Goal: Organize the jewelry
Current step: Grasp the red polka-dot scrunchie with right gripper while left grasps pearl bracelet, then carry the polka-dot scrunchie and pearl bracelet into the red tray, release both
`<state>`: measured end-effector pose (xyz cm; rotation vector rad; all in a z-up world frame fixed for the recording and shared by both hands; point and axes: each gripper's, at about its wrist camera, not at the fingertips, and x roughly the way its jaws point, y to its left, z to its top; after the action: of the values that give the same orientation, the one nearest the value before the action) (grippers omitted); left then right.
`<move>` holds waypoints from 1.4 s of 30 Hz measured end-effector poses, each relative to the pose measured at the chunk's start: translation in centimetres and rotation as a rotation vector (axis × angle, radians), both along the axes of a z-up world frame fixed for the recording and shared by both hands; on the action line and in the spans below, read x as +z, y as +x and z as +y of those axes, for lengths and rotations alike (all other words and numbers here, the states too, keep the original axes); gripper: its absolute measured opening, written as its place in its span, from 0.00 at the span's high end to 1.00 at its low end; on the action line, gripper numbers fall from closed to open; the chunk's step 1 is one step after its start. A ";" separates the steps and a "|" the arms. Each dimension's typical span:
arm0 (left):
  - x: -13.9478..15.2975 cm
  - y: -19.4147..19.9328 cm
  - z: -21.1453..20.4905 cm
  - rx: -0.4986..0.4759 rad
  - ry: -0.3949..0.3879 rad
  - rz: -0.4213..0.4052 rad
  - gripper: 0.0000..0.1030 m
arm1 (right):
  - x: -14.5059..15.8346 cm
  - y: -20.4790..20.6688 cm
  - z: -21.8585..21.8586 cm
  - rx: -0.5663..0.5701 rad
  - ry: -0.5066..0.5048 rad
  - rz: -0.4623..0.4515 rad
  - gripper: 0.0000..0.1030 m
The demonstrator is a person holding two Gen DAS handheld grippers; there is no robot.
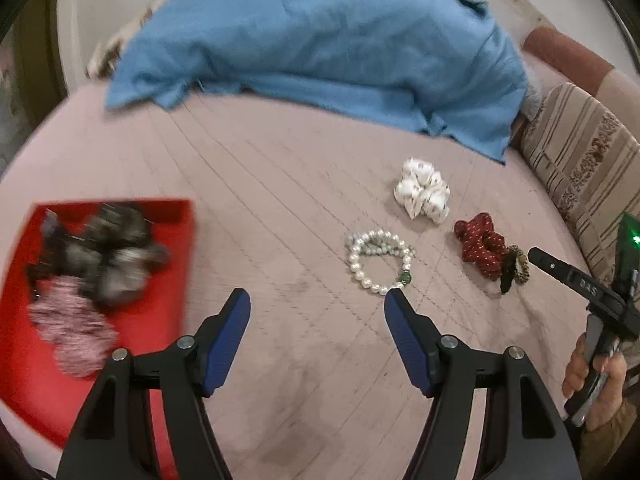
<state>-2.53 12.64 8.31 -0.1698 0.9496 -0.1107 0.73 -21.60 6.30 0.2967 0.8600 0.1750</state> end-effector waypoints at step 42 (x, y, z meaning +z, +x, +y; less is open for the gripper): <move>3.5 -2.0 -0.4 0.001 -0.067 -0.075 0.91 | 2.2 1.5 4.2 0.175 0.138 -0.065 0.91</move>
<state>-4.52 12.29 11.80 -0.2263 0.8714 -0.1476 2.24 -17.38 8.49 0.3429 0.8105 0.4066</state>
